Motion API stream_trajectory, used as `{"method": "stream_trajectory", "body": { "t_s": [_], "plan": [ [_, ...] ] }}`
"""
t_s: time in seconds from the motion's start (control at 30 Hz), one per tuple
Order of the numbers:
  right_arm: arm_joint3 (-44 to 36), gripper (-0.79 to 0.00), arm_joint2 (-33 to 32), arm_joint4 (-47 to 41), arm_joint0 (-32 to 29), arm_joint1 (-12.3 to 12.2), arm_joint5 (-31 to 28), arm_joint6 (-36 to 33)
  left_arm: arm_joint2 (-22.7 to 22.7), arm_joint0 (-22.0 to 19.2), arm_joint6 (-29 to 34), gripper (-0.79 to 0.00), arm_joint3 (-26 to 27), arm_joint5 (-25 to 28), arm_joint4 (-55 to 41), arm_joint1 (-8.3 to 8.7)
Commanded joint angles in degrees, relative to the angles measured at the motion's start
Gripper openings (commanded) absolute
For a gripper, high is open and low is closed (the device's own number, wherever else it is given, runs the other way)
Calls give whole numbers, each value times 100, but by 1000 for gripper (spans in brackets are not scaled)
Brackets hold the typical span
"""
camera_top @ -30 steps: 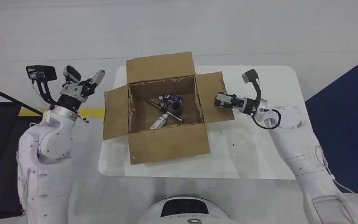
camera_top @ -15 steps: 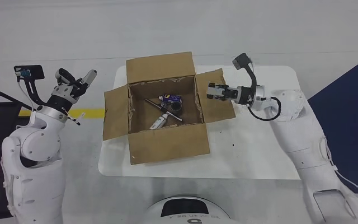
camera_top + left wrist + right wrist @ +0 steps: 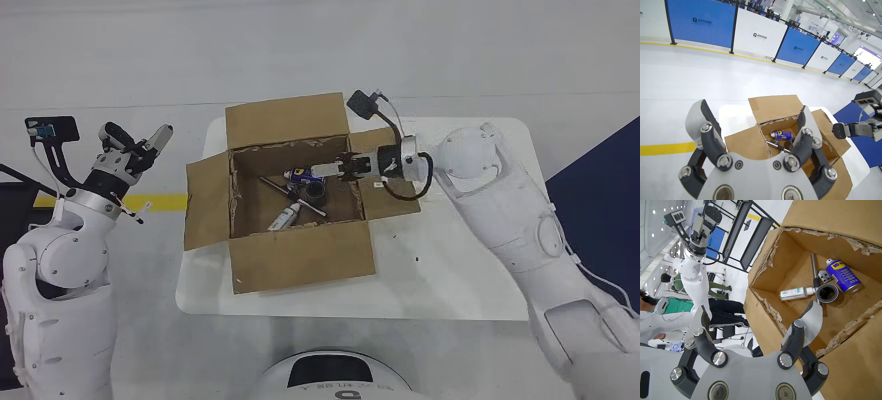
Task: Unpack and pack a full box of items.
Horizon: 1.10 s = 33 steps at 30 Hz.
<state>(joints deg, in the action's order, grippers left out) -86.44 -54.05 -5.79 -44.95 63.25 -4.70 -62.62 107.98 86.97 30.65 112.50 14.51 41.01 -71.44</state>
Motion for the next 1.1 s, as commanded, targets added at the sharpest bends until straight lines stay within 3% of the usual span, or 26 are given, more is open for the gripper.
{"method": "stream_trajectory", "body": {
  "t_s": [0.0, 0.1, 0.17, 0.23, 0.27, 0.33, 0.37, 0.6, 0.73, 0.83, 0.87, 0.9, 0.97, 1.07],
  "plan": [
    [-13, 0, 44, 60, -1, 3, 23, -30, 0, 0, 0, 0, 0, 0, 0, 0],
    [105, 0, 776, 438, 458, 174, 546, -512, 0, 0, 0, 0, 0, 0, 0, 0],
    [547, 0, 1270, 215, 885, 388, 563, -736, 0, 0, 0, 0, 0, 0, 0, 0],
    [1075, -89, 1808, 416, 1331, 625, 882, -799, 0, 0, 0, 0, 0, 0, 0, 0],
    [1271, -99, 2069, 523, 1516, 751, 1033, -815, 0, 0, 0, 0, 0, 0, 0, 0],
    [1619, -55, 2466, 685, 1820, 985, 1195, -775, 0, 0, 0, 0, 0, 0, 0, 0],
    [1786, 0, 2616, 735, 1938, 1093, 1243, -744, 0, 0, 0, 0, 0, 0, 0, 0],
    [2723, 0, 3403, 1445, 2465, 1702, 1825, -515, 0, 0, 0, 0, 0, 0, 0, 0],
    [3259, -52, 3662, 1677, 2590, 1990, 2161, -525, 0, 0, 0, 0, 0, 0, 0, 0],
    [3570, -148, 3750, 1736, 2602, 2149, 2204, -502, 0, 0, 0, 0, 0, 0, 0, 0],
    [3680, -292, 3781, 1789, 2614, 2193, 2240, -506, 0, 0, 0, 0, 0, 0, 0, 0],
    [3785, -336, 3814, 1849, 2624, 2235, 2284, -515, 0, 0, 0, 0, 0, 0, 0, 0],
    [4062, -403, 3899, 2016, 2653, 2323, 2566, -569, 0, 0, 0, 0, 0, 0, 0, 0],
    [4241, -425, 3912, 2008, 2671, 2461, 2533, -583, 0, 0, 0, 0, 0, 0, 0, 0]
  ]
}}
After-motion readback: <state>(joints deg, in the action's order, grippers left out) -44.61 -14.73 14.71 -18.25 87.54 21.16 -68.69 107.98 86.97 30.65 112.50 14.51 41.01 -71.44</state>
